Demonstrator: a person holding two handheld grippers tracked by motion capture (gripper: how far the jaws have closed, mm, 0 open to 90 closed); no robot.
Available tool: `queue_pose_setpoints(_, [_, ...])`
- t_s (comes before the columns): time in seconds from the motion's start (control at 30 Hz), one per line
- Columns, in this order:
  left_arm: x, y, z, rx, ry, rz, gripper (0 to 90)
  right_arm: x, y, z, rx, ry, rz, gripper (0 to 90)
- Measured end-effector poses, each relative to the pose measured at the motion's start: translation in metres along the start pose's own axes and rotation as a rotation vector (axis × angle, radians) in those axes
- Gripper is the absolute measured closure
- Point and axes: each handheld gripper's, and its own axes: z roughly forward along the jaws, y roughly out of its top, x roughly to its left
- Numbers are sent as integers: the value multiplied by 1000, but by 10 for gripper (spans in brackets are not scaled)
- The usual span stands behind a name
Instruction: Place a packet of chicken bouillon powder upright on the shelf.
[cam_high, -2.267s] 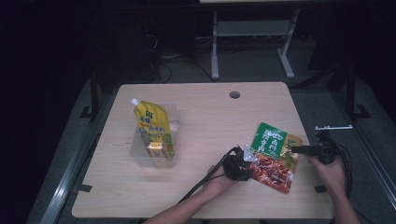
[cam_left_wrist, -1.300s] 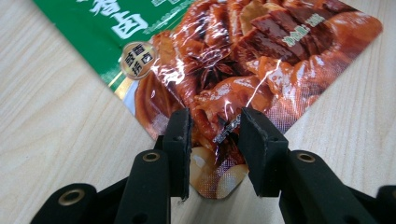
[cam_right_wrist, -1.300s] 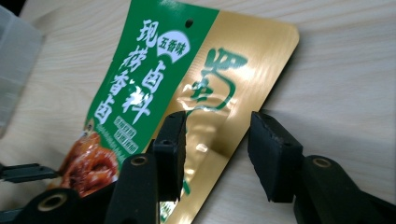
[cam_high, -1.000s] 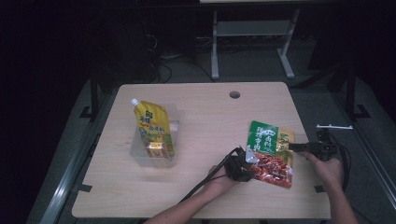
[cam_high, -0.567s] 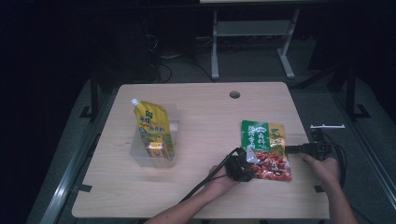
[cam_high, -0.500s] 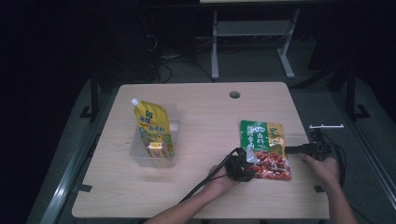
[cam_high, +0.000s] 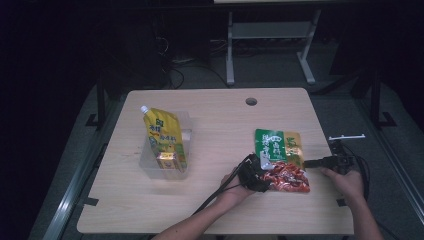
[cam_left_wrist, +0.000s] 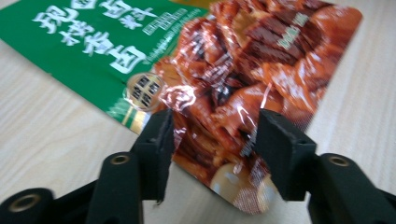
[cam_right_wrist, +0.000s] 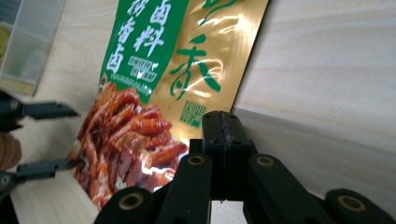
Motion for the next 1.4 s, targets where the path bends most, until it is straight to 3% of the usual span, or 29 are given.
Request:
queue_pose_setpoints(0.13, [-2,-1,3,13,15,5,406,2,-3,1,11,10,-4,897])
queue_pose_setpoints(0.3, [-2,-2,3,24,-3,21,474,11,-6,1,32,19,-30,898])
queue_pose_setpoints(0.4, [2,-3,2,32,3,22,496,21,-7,1,45,-12,-71,893])
queue_pose_setpoints(0.43, [4,-4,2,37,8,21,502,24,-7,0,41,-36,-79,835])
queue_pose_setpoints(0.47, [6,-5,1,41,15,21,505,25,-6,0,14,-47,-99,768])
queue_pose_setpoints(0.5, [9,-6,1,42,27,20,510,26,-5,-1,0,-43,-86,724])
queue_pose_setpoints(0.53, [9,-6,1,42,27,20,520,26,-5,-1,0,-43,-86,724])
queue_pose_setpoints(0.57, [10,-6,1,46,40,24,522,27,-2,-2,-37,-73,-98,666])
queue_pose_setpoints(0.6, [13,-7,0,53,45,32,522,27,-2,-2,-37,-73,-98,666])
queue_pose_setpoints(0.67, [15,-7,-1,55,46,29,521,27,4,-1,-77,-119,-102,613])
queue_pose_setpoints(0.83, [12,-6,-4,46,38,28,515,30,12,-1,-136,-177,-132,603])
queue_pose_setpoints(0.9, [10,-5,-7,19,23,12,500,35,15,-2,-154,-222,-167,600])
queue_pose_setpoints(1.07, [4,-2,-10,-32,-20,-5,443,38,23,-1,-177,-265,-221,554])
queue_pose_setpoints(1.2, [-3,-1,-4,-19,-22,12,419,30,33,2,-192,-237,-202,501])
queue_pose_setpoints(1.3, [-1,-5,2,13,-18,21,458,25,41,5,-198,-220,-186,476])
queue_pose_setpoints(1.4, [2,-5,2,10,-27,9,508,21,45,8,-202,-218,-179,468])
